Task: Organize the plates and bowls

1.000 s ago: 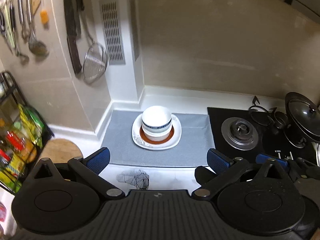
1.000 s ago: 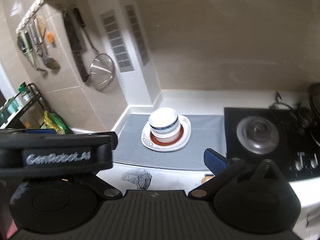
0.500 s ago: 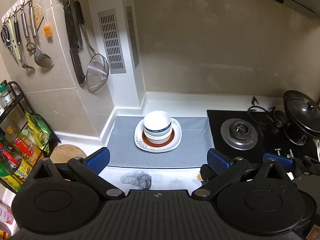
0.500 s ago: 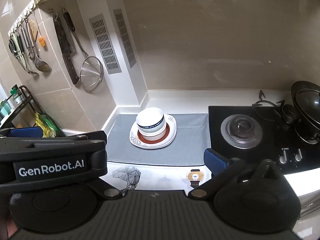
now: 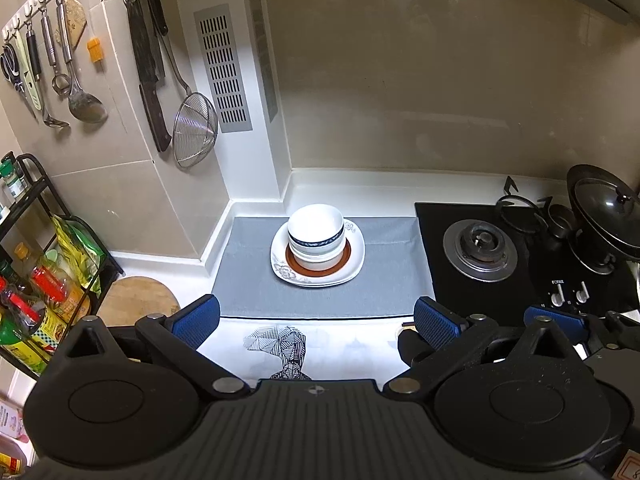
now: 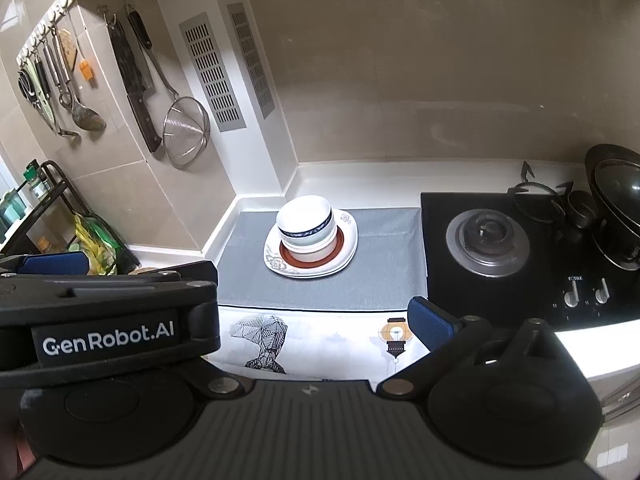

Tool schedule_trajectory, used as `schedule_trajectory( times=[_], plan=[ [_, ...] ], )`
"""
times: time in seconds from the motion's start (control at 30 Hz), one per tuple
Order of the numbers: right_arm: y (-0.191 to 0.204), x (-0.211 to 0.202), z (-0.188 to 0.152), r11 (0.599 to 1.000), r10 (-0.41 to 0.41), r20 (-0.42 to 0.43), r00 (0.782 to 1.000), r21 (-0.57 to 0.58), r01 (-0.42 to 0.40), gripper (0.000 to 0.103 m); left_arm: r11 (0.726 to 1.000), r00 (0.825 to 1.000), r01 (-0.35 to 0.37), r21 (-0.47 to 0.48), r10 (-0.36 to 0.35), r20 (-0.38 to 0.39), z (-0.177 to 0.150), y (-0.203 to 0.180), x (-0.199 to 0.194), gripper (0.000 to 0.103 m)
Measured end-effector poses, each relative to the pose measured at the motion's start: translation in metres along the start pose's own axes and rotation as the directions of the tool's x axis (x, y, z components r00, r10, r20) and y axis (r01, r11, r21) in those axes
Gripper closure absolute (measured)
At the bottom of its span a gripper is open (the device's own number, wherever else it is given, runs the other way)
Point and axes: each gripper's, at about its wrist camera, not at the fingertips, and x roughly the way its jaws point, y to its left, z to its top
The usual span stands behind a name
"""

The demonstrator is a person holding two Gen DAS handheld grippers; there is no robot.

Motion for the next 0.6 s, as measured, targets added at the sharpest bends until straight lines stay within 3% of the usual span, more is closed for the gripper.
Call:
schedule_trajectory(
  times=[0.6],
  plan=[
    [-0.002, 0.004, -0.012, 1.000, -0.007, -0.030, 1.000, 0.006, 0.007, 0.001, 1.000, 1.000, 0.005, 0.005, -0.004, -0.030, -0.011, -0.001, 0.006, 0.000]
  ],
)
